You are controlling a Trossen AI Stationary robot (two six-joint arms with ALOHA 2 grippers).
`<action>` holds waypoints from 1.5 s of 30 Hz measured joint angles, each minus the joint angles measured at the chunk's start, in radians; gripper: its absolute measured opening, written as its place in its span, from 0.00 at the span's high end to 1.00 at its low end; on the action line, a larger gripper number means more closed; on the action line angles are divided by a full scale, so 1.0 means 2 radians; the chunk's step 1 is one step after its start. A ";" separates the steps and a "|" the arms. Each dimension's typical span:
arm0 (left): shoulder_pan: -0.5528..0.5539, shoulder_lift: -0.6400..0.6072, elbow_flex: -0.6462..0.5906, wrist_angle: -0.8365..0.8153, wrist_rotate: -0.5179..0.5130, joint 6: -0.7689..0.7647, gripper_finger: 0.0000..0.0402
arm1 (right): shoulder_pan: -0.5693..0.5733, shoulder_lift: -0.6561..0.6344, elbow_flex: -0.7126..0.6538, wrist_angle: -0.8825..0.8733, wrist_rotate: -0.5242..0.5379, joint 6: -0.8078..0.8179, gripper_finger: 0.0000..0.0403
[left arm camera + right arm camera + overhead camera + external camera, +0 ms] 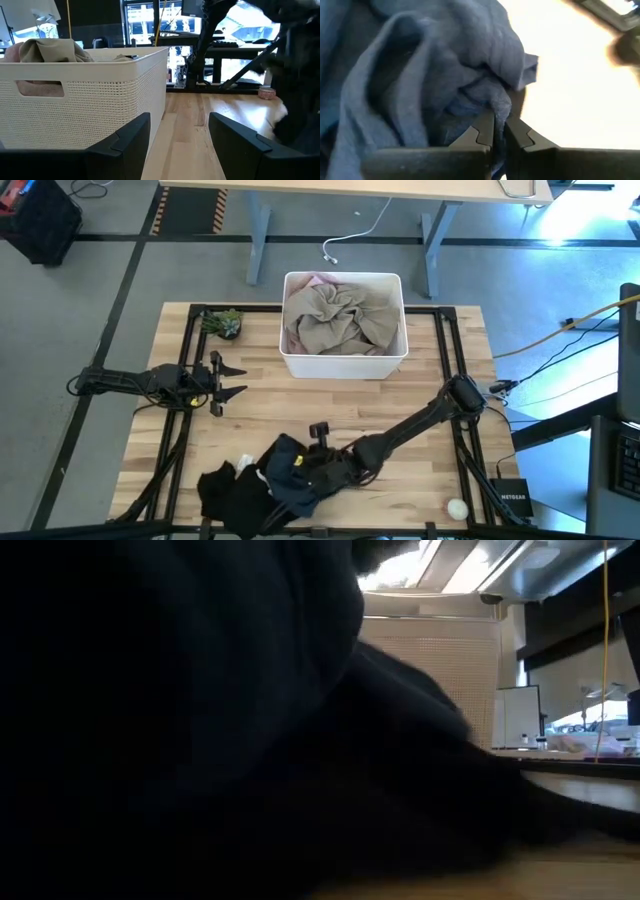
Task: Sort clothes
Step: Put the blue shorts and black pants into the white laundry bin
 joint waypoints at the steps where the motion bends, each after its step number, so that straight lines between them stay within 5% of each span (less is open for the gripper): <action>1: 0.000 0.000 0.000 0.000 0.000 0.000 0.51 | -0.002 0.000 0.021 -0.027 0.011 -0.008 0.96; 13: 0.000 0.000 0.000 0.000 0.000 0.000 0.51 | -0.055 -0.001 0.347 -0.270 0.071 -0.103 0.96; 23: 0.000 0.000 0.000 0.000 0.000 0.000 0.51 | -0.140 -0.169 0.310 -0.174 0.112 -0.174 0.96; 32: 0.000 0.001 0.000 0.000 0.000 0.000 0.51 | -0.249 -0.239 0.338 -0.057 0.131 -0.259 0.96; 36: 0.000 0.001 0.000 0.000 0.000 0.000 0.51 | -0.278 -0.261 0.348 0.007 0.079 -0.242 0.93; 41: 0.000 0.001 0.000 0.000 0.000 0.000 0.51 | -0.321 -0.254 0.338 -0.136 0.046 -0.206 0.97; 45: 0.000 0.001 0.000 0.000 0.000 0.000 0.51 | -0.363 -0.247 0.267 -0.221 0.015 -0.137 0.96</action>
